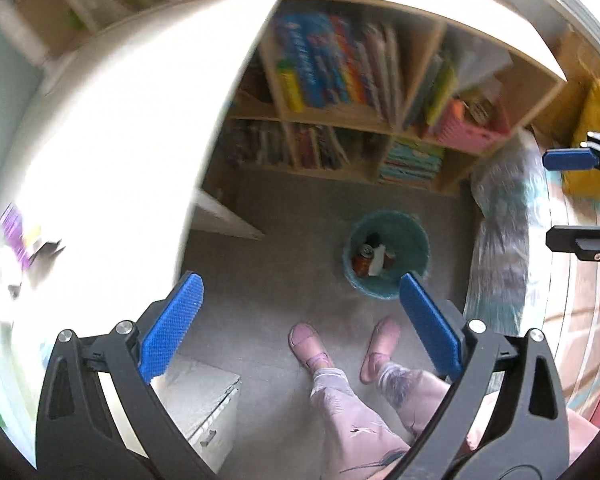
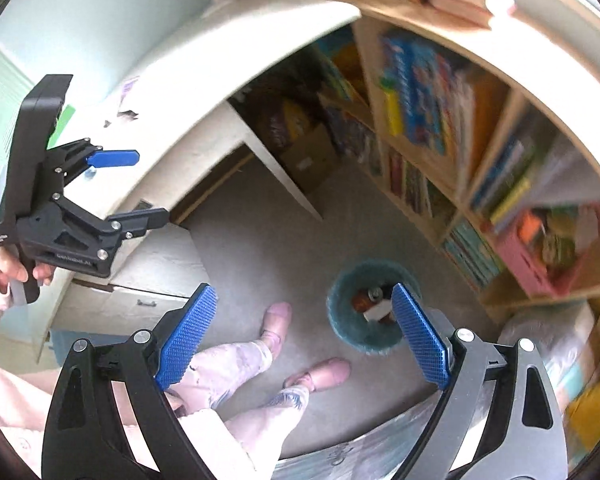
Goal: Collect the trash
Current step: 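Return both tools to the table toward the white paper cup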
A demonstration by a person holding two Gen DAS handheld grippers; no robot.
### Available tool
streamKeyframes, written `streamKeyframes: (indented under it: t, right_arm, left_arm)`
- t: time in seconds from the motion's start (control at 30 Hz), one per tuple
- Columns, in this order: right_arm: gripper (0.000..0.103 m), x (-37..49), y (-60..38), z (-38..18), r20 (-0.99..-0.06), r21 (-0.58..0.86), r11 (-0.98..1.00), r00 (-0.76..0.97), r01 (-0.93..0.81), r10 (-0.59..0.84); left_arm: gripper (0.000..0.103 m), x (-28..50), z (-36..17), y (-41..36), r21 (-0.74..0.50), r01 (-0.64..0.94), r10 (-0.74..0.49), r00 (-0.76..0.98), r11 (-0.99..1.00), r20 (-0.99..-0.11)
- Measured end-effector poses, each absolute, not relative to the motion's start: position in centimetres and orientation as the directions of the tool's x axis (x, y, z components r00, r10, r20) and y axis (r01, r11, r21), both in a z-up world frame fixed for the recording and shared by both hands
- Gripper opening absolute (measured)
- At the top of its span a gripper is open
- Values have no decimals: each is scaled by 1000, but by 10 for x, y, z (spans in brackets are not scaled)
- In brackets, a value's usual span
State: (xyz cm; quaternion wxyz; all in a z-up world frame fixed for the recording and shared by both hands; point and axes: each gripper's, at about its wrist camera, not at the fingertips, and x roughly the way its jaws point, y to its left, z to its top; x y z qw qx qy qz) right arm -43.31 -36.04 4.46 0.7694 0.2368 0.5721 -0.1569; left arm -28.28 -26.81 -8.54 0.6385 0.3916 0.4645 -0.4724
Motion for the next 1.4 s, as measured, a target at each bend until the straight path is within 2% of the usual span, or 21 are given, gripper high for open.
streamKeyframes:
  t: [0.23, 0.57, 0.97, 1.4]
  right_arm:
    - [89, -367, -347, 60, -944, 184, 892, 327, 412, 44]
    - [89, -268, -317, 73, -934, 170, 955, 348, 243, 78]
    - [89, -156, -269, 74, -926, 171, 985, 347, 35, 149]
    - [89, -67, -224, 56, -930, 179, 979, 308, -102, 202]
  left_arm:
    - [96, -230, -55, -224, 97, 911, -269, 219, 402, -938]
    - [96, -149, -36, -159, 106, 794, -245, 308, 598, -919]
    - [96, -66, -25, -91, 132, 681, -186, 373, 720, -909]
    - [96, 0, -23, -37, 142, 602, -137, 392, 786, -910]
